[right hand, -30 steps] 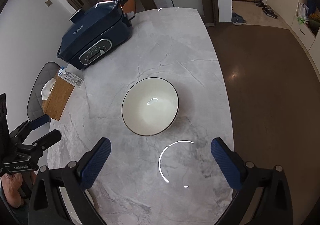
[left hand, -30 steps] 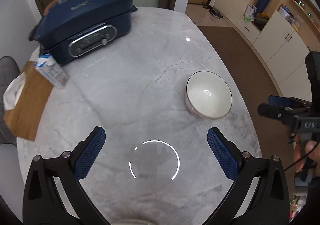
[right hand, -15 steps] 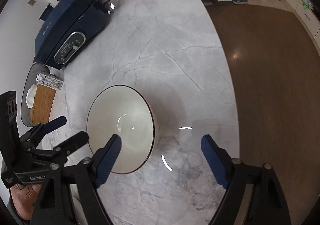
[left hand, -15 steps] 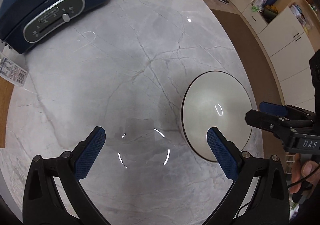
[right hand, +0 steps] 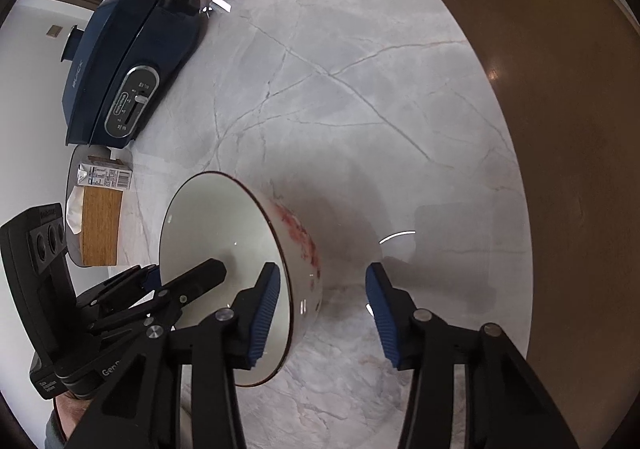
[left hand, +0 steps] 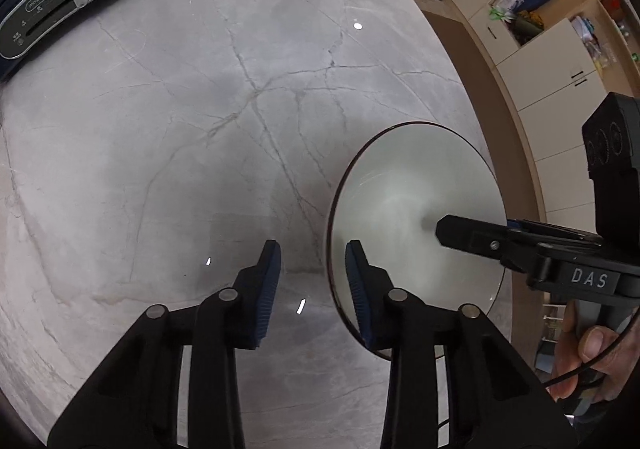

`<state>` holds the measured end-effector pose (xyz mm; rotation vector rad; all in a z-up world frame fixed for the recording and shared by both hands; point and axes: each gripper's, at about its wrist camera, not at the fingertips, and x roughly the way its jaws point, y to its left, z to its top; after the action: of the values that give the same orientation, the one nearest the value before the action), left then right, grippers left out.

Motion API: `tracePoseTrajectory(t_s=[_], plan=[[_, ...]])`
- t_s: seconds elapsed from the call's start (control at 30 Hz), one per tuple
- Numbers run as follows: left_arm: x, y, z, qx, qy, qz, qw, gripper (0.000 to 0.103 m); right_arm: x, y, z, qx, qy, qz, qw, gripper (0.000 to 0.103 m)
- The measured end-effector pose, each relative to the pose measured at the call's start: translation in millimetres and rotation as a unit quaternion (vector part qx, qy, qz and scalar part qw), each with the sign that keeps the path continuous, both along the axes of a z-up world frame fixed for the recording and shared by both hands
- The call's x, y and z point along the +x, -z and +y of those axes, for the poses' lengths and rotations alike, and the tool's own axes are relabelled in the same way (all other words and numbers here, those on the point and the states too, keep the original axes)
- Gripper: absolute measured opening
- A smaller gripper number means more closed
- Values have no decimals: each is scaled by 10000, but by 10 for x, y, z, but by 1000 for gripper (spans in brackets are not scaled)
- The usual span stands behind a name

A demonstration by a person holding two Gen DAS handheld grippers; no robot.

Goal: Organize plates and bowls
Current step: 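Close both grippers on the pink floral bowl rim, then lift the pink floral bowl and lower it toward the nested white bowls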

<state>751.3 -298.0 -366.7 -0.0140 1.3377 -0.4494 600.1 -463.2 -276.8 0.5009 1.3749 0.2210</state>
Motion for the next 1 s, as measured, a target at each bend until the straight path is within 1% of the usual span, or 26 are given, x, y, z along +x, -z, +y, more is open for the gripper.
tracePoseTrajectory(t_s=[0.03,0.07,0.1,0.13,0.2,0.3,0.37,0.57,0.73,1.0], plan=[[4,16,-11,-67,5,40,10000,23,-2,12,8,21,-15,16,10000,36],[5,23,-17,-166,9,68,9998,20,-3,26,12,108,-38,19,9999,26],[3,20,-20,-223,25,72,9997,14,-10,32,14,243,-38,14,9997,20],[-3,17,-41,-188,39,59,9998,13,-15,27,18,281,-38,11,9996,19],[-4,29,-57,-171,59,40,9998,13,-25,2,38,166,-30,-20,9999,19],[-13,42,-27,-310,40,112,9994,13,-60,17,11,346,113,18,9993,19],[-41,-8,3,-319,73,76,9994,13,-87,17,9,489,176,52,9986,19],[-230,-127,33,-305,118,-4,9995,13,-171,-134,107,467,101,0,9989,19],[-456,-304,185,-337,79,-45,9994,13,-291,-276,230,510,11,-31,9987,19],[-923,-670,692,-399,-124,-108,9991,13,-545,-477,609,549,-236,-96,9982,19]])
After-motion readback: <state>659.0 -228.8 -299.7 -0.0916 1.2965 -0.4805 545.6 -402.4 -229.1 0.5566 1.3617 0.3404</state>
